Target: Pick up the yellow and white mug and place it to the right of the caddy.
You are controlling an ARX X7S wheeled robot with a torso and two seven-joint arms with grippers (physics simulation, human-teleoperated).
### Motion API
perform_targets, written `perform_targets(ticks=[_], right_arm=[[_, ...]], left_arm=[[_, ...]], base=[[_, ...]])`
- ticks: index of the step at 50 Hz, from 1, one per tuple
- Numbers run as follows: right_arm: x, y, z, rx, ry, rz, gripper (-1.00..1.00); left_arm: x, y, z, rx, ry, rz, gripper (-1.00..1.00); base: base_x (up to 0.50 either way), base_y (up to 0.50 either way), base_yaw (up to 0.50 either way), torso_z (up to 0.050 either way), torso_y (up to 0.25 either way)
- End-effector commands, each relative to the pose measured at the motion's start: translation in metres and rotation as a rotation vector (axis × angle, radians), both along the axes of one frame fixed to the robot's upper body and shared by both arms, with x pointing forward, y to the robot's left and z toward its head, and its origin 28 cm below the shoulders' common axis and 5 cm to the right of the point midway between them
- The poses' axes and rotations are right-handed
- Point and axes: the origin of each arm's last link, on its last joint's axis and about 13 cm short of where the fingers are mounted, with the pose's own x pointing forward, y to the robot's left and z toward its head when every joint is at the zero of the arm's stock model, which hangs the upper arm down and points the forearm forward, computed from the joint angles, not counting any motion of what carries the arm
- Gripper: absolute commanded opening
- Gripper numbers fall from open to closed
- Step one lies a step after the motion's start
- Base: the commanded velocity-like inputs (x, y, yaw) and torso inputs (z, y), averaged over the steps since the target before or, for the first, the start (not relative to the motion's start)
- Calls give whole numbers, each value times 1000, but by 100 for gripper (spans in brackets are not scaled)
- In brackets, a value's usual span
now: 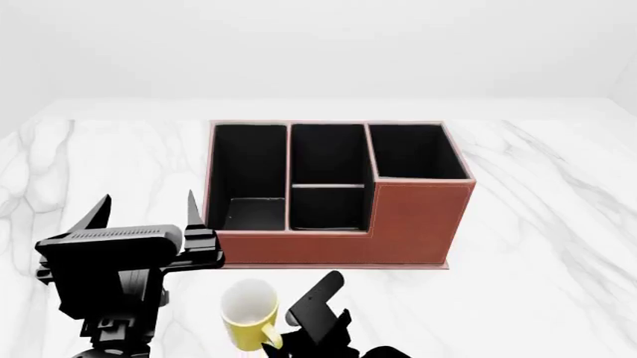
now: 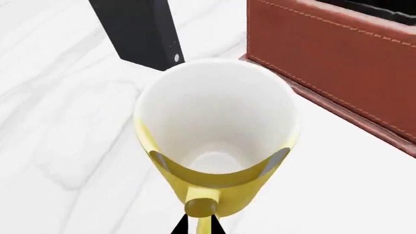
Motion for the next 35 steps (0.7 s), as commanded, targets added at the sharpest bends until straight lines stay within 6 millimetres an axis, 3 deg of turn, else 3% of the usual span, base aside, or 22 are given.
perform_targets(ticks=[1,15,35], right_arm=[[-8,-10,21,11,-91,-71,-100],[-21,-28,33,12,-143,-158,-100],[-18,-64,39,-5,-167,-365,-100]], left_arm=[[0,-1,0,-8,1,-15,100],[0,-1,1,-5,-2,-16,100],[0,-2,1,-2,-2,-12,100]], base=[[0,0,0,0,0],[0,0,0,0,0],[0,0,0,0,0]])
